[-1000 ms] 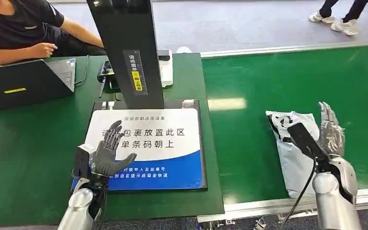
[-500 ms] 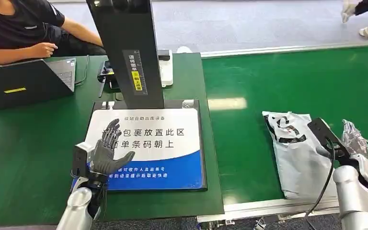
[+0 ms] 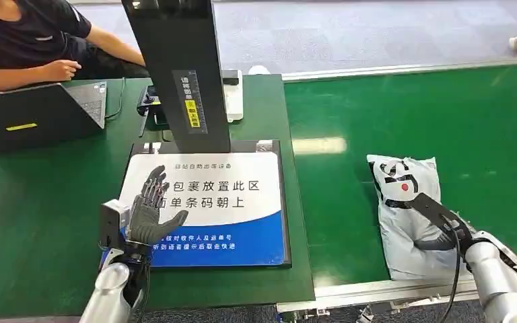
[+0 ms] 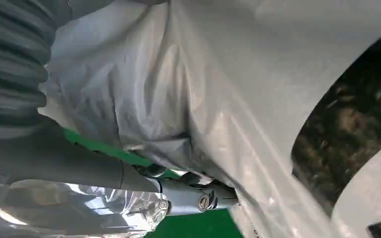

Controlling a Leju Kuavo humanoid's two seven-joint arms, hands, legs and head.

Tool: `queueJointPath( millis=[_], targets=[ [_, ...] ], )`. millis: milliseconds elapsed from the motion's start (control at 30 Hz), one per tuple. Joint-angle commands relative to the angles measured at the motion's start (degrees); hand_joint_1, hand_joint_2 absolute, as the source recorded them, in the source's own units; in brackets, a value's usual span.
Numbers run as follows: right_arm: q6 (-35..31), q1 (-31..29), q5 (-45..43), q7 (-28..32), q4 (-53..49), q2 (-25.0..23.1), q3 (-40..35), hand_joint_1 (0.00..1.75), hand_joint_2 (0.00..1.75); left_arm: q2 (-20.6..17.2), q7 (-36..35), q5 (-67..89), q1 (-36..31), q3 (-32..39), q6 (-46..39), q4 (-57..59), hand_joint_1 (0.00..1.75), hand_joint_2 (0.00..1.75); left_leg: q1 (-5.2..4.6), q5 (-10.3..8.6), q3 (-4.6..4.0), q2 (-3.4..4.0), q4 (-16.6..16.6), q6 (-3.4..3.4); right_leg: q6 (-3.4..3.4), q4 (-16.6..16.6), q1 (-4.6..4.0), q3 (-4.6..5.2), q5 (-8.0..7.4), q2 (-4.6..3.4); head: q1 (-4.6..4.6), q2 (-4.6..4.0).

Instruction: Moved the parcel from conveyor to table for the left to box.

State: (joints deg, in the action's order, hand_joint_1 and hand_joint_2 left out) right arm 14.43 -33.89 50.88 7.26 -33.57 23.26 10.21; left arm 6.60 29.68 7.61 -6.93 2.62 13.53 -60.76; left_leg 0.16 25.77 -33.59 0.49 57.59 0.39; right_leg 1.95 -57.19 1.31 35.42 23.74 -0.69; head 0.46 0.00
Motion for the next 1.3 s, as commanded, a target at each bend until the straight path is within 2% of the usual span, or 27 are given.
queueJointPath(
  millis=[33, 200, 967, 1000, 1033, 1133, 1300],
  targets=[
    [5.22, 1.96, -5.08, 10.28, 5.19, -0.5, -5.05, 0.0, 1.75, -1.51, 0.26, -0.64, -1.44, -1.46, -0.1, 3.36, 0.0, 1.75, 0.09, 0.0, 0.26, -0.05, -0.15, -0.07, -0.16, 0.16, -0.11, -0.27, -0.02, 0.07, 0.02, 0.0],
    [5.67, 2.44, -6.44, 8.3, 4.89, -0.02, -6.58, 0.0, 1.75, -1.5, 0.36, -0.54, -1.99, -1.66, 0.22, 4.03, 0.0, 1.75, 0.07, 0.0, 0.18, -0.08, -0.09, -0.06, -0.13, 0.1, -0.08, -0.19, 0.0, 0.09, 0.0, 0.0],
    [5.62, 2.5, -6.44, 8.31, 4.91, -0.08, -6.61, 0.0, 1.75, -1.47, 0.36, -0.54, -2.08, -1.67, 0.21, 4.01, 0.0, 1.75, 0.05, -0.01, 0.25, -0.1, -0.13, -0.07, -0.16, 0.13, -0.07, -0.26, 0.0, 0.13, 0.02, 0.0],
    [5.31, 2.3, -4.44, 5.06, 5.65, 0.31, -8.53, 1.75, 1.75, -1.56, 0.3, -0.46, -2.25, -1.88, 0.39, 4.39, 0.0, 1.75, 0.05, -0.01, 0.27, -0.11, -0.15, -0.07, -0.18, 0.14, -0.07, -0.28, 0.0, 0.14, 0.0, 0.0],
    [3.64, 2.69, -2.48, 4.31, 5.24, -0.84, -10.82, 1.75, 1.75, -1.64, 0.3, -0.46, -2.39, -1.86, 0.18, 4.56, 0.0, 1.75, 0.06, 0.0, 0.2, -0.09, -0.09, -0.06, -0.13, 0.11, -0.07, -0.22, 0.0, 0.11, 0.0, 0.0],
    [1.61, 2.95, -2.46, 3.82, 5.64, -2.4, -11.28, 1.75, 1.75, -1.78, 0.31, -0.4, -2.5, -1.94, -0.1, 4.5, 0.0, 1.75, 0.08, 0.01, 0.2, 0.01, -0.08, -0.05, -0.11, 0.12, -0.09, -0.22, -0.02, 0.01, 0.0, 0.0],
    [1.18, 3.52, -2.76, 3.29, 5.09, -2.43, -11.74, 1.75, 1.75, -1.86, 0.14, -0.32, -2.25, -2.14, -0.21, 4.18, 0.0, 1.75, 0.1, -0.03, 0.45, -0.1, -0.14, -0.05, -0.1, 0.21, -0.12, -0.51, -0.01, 0.11, 0.02, 0.0]
  ],
)
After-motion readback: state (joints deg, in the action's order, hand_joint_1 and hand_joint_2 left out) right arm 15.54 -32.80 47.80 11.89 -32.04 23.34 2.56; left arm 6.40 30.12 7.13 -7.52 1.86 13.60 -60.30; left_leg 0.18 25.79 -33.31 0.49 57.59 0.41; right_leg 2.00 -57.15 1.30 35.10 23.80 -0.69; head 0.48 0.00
